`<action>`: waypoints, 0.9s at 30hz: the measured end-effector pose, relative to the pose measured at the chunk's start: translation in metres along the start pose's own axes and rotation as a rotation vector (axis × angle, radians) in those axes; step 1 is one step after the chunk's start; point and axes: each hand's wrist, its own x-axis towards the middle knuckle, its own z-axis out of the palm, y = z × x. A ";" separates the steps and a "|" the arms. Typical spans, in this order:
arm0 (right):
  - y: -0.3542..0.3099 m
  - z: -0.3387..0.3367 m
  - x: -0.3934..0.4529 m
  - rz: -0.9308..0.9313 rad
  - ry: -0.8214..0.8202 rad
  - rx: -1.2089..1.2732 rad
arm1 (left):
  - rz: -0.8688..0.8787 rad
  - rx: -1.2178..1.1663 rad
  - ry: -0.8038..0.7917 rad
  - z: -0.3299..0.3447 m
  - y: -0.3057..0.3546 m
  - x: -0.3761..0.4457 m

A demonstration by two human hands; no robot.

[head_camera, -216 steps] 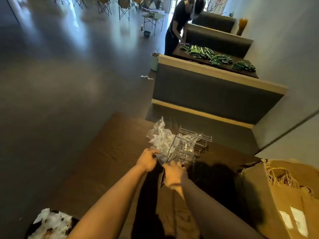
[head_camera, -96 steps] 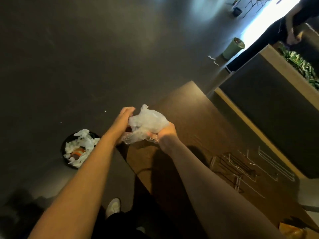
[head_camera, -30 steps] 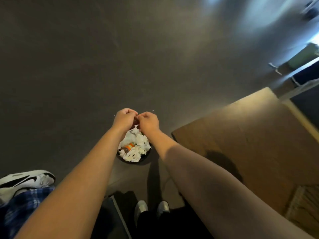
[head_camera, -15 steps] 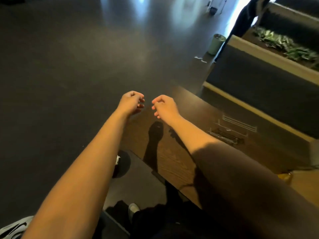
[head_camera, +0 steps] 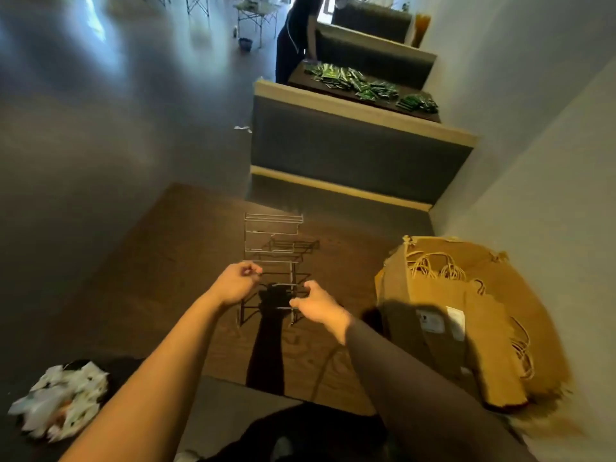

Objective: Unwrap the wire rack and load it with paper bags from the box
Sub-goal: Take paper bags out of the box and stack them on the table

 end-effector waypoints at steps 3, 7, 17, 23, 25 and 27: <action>0.021 0.027 0.006 0.033 -0.035 0.141 | -0.057 0.086 -0.064 0.031 -0.019 0.007; 0.023 0.050 0.012 0.053 -0.087 0.296 | -0.123 0.231 -0.050 0.052 -0.045 0.019; 0.027 -0.018 -0.015 -0.353 0.451 0.052 | -0.118 0.169 0.207 0.108 -0.015 0.035; 0.124 -0.132 -0.041 0.090 0.765 -0.356 | -0.093 -0.062 0.044 0.150 0.032 0.040; 0.139 -0.137 -0.043 0.178 0.537 -0.323 | -0.109 -0.120 -0.017 0.160 0.041 0.039; 0.147 -0.130 -0.044 0.162 0.482 -0.412 | -0.131 -0.156 -0.071 0.172 0.047 0.036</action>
